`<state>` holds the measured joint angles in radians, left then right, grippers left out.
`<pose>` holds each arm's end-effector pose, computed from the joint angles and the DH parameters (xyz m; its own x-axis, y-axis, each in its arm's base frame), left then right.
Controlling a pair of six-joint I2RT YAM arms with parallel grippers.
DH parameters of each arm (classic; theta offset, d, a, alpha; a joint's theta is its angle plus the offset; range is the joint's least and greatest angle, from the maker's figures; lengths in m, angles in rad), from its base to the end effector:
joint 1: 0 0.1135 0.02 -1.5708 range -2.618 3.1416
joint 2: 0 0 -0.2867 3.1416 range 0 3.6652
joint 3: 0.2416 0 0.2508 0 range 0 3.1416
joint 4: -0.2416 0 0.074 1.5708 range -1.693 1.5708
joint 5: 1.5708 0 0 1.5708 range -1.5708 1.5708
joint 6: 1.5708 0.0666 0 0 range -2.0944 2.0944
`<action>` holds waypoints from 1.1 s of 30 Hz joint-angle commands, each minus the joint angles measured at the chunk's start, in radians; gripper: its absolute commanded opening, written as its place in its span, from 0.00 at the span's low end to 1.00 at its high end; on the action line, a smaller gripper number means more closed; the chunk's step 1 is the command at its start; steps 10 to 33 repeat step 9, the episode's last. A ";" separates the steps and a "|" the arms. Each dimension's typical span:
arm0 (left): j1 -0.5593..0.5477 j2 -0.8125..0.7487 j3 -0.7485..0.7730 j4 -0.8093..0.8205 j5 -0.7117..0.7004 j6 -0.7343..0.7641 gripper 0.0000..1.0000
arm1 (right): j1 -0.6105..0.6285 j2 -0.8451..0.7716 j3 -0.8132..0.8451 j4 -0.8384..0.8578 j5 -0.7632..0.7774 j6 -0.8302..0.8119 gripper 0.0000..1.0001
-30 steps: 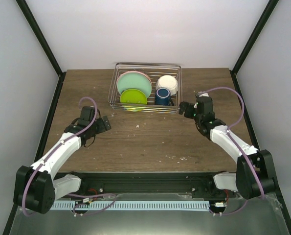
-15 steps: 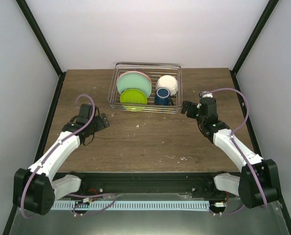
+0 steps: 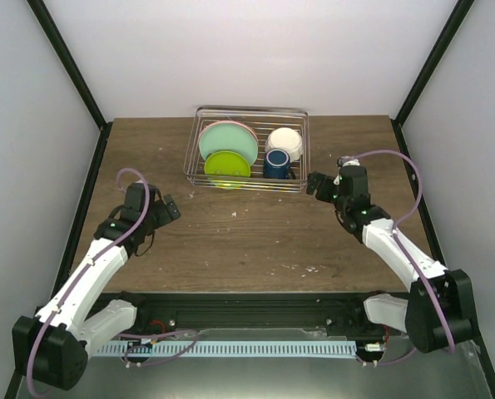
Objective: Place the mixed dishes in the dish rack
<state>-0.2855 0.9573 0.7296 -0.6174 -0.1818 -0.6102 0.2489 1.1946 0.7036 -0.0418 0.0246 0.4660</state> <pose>0.1937 -0.0443 0.2471 -0.6810 -0.3875 -0.6214 -0.2786 0.9218 -0.2695 0.2706 0.0671 0.2468 -0.5412 0.3259 -0.7752 0.0195 0.9265 0.3759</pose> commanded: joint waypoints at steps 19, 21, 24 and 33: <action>0.003 0.017 -0.023 -0.004 0.018 -0.004 1.00 | -0.009 -0.029 -0.006 -0.013 0.011 -0.012 1.00; 0.003 0.017 -0.023 -0.004 0.018 -0.004 1.00 | -0.009 -0.029 -0.006 -0.013 0.011 -0.012 1.00; 0.003 0.017 -0.023 -0.004 0.018 -0.004 1.00 | -0.009 -0.029 -0.006 -0.013 0.011 -0.012 1.00; 0.003 0.017 -0.023 -0.004 0.018 -0.004 1.00 | -0.009 -0.029 -0.006 -0.013 0.011 -0.012 1.00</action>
